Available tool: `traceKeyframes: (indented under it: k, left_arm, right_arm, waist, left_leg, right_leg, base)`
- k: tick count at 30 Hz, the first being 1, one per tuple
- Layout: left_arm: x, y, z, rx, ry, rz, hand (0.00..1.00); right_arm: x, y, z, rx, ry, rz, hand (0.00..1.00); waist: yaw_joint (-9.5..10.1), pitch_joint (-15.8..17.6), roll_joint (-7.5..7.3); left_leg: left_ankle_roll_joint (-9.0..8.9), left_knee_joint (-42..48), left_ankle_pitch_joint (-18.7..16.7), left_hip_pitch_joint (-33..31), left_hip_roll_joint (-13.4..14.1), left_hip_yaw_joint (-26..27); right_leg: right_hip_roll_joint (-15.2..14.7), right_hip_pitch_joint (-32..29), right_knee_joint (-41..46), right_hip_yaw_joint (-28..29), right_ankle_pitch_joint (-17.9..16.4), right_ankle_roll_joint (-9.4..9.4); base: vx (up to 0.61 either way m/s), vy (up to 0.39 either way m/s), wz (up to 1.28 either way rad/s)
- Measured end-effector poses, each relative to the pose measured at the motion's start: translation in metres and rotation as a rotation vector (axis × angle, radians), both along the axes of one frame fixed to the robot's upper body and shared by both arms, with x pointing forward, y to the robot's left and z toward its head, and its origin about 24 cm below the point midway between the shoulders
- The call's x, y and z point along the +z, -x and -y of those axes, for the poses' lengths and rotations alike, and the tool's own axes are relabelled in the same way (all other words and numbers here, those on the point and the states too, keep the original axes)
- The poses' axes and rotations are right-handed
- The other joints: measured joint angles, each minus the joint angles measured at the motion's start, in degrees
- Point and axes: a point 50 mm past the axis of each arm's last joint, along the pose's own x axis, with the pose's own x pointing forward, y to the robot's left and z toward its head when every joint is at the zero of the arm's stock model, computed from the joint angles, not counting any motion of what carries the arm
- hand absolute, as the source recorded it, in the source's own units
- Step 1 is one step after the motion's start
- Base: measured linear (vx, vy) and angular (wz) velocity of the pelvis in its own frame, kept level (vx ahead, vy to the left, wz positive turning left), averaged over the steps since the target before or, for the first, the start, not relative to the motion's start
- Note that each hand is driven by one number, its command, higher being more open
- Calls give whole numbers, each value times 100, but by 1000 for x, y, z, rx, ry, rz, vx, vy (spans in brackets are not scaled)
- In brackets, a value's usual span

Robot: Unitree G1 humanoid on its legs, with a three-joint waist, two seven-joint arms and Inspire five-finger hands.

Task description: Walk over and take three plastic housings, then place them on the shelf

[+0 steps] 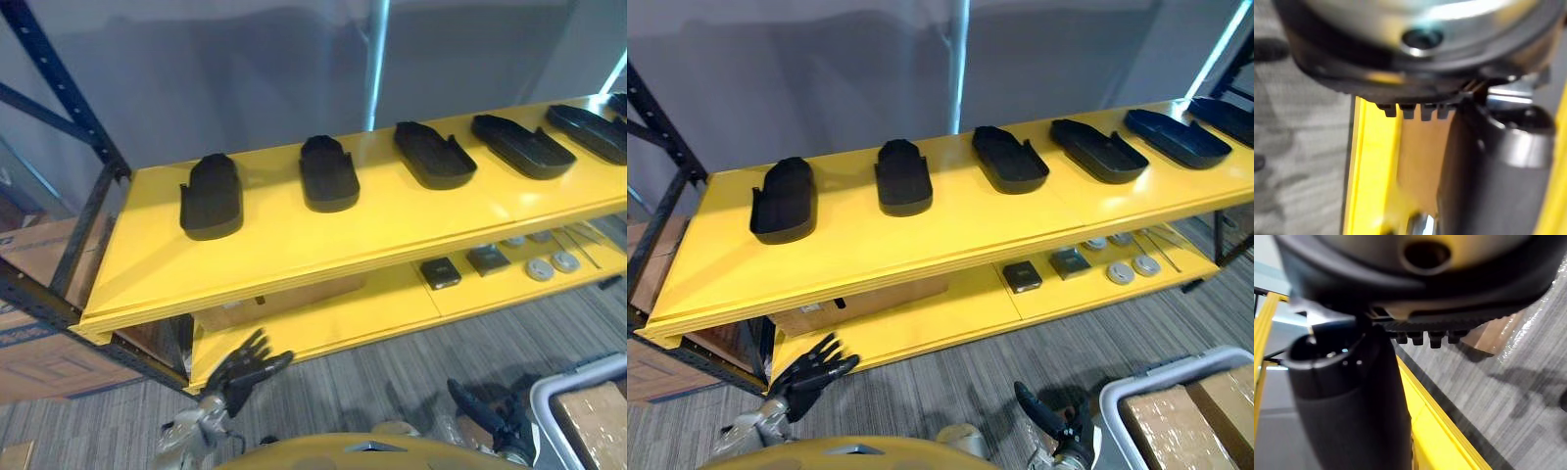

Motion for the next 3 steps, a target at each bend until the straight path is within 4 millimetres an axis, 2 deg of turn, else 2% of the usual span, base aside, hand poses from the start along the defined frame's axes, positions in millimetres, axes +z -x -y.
traceKeyframes:
  k: [3]
  left_arm:
    - [-9,25,-12,172,-57,-74,100]
  right_arm:
    - [-8,6,-3,-36,-45,-29,100]
  waist:
    - [101,0,2]
  left_leg:
    - [16,0,-22,18,-71,-53]
  right_leg:
    - [-52,77,-49,-102,-12,-9]
  base:
    - [38,10,13]
